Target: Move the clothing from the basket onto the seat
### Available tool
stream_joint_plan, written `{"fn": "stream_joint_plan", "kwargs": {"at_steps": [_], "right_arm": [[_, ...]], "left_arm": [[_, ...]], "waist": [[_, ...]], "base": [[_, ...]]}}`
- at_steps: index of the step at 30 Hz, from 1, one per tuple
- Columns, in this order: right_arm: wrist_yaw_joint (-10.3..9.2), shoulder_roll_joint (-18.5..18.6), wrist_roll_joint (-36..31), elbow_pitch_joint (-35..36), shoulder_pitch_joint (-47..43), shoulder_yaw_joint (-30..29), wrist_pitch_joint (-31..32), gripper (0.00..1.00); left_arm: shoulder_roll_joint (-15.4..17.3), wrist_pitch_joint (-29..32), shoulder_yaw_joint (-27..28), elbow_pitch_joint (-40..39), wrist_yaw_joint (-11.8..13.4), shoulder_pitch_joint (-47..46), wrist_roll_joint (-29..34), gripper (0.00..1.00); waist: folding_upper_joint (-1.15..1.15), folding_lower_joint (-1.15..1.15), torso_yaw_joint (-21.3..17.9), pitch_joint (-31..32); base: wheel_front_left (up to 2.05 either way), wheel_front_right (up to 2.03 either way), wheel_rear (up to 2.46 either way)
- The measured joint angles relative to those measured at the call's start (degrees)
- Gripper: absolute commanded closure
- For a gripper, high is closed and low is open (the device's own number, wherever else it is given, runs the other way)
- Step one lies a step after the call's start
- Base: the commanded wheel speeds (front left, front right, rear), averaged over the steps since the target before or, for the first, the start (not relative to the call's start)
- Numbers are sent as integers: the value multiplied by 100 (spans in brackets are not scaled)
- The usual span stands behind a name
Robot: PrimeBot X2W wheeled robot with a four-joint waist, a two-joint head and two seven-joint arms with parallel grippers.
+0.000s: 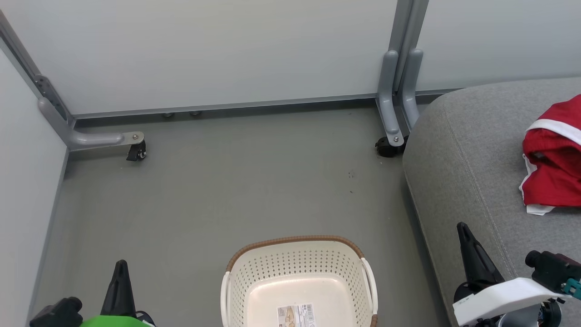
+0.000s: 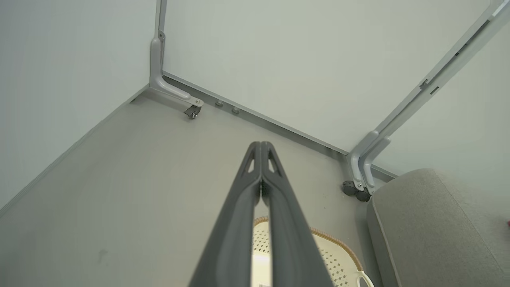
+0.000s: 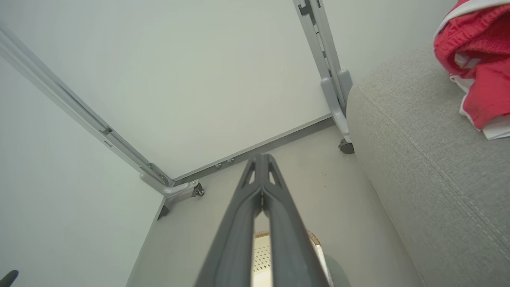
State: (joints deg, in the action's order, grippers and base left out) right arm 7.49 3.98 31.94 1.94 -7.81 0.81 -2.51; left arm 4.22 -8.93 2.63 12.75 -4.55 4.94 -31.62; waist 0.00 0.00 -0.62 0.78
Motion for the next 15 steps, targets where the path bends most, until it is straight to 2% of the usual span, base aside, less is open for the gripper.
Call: {"fn": "stream_joint_plan", "kwargs": {"at_steps": [15], "right_arm": [[-1,42,1362,-332,267,-40,97,100]], "left_arm": [[-22,326,82,21,-52,-217,-1263,100]], "waist": [[0,0,9,-14]], "base": [[0,0,0]]}}
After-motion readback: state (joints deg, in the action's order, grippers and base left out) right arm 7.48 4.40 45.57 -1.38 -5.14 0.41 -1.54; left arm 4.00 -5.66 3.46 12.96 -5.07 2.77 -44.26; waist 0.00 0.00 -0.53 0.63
